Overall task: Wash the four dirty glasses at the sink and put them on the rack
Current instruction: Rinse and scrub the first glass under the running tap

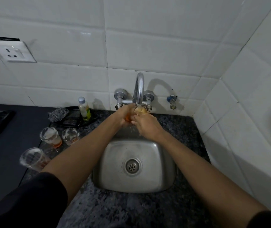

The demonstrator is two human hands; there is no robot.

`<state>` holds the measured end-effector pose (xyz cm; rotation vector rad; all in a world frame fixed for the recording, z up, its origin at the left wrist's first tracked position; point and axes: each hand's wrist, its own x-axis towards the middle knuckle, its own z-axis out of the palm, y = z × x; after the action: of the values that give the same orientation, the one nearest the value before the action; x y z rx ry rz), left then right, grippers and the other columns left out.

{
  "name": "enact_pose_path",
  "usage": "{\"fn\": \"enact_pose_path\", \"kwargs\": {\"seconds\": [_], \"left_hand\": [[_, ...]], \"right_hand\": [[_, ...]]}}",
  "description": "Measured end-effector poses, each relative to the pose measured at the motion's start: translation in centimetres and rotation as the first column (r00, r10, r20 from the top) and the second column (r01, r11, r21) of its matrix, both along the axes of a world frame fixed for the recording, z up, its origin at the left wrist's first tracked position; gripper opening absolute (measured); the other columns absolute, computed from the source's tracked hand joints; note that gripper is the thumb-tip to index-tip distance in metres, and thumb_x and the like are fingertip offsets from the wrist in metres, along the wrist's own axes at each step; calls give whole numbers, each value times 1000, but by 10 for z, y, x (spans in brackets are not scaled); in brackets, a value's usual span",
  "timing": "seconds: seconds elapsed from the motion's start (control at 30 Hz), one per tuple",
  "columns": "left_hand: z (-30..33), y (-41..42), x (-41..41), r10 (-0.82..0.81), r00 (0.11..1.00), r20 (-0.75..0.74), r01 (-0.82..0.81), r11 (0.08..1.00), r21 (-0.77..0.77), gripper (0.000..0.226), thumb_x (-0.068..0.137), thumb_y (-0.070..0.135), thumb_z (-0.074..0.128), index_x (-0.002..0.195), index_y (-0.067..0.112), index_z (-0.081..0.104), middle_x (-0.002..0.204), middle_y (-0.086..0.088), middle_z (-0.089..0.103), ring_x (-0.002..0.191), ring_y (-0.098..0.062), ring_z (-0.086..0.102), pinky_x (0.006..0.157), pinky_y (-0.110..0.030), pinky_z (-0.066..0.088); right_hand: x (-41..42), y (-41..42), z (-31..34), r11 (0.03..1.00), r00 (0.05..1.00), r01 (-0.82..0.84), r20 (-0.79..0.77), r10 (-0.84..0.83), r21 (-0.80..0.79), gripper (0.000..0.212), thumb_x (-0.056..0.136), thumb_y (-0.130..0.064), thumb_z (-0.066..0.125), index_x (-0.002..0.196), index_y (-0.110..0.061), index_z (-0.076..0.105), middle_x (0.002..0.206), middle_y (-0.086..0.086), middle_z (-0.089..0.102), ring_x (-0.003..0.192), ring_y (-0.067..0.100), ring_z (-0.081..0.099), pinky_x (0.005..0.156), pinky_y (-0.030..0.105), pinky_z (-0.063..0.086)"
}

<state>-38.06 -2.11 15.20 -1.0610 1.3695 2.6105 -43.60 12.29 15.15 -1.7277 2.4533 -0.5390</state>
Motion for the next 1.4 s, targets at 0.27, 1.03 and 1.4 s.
{"fn": "enact_pose_path", "kwargs": {"seconds": [0.27,1.03,1.4], "left_hand": [[-5,7,6,65,993,-95,-57,995,84,32,104,25,46,88,8,68,81,-8,68,74,-19,67,81,-33,53],[-21,3,19,149,985,-87,-151,989,-11,15,99,20,57,101,6,64,88,-9,69,81,-21,67,80,-41,57],[-20,4,25,214,967,-139,-235,959,-158,10,94,11,66,103,9,63,75,-3,68,72,-19,67,70,-36,57]], "right_hand": [[15,-9,5,996,987,60,154,-50,-60,25,109,-28,45,121,-16,63,113,8,67,97,22,66,84,48,58],[15,6,-10,882,760,460,561,-330,-105,52,88,-55,76,125,-21,60,117,-1,63,102,13,63,80,24,52],[23,9,-19,909,706,416,633,-319,-6,48,85,-39,83,125,-19,64,107,-6,70,95,10,67,72,21,50]]}}
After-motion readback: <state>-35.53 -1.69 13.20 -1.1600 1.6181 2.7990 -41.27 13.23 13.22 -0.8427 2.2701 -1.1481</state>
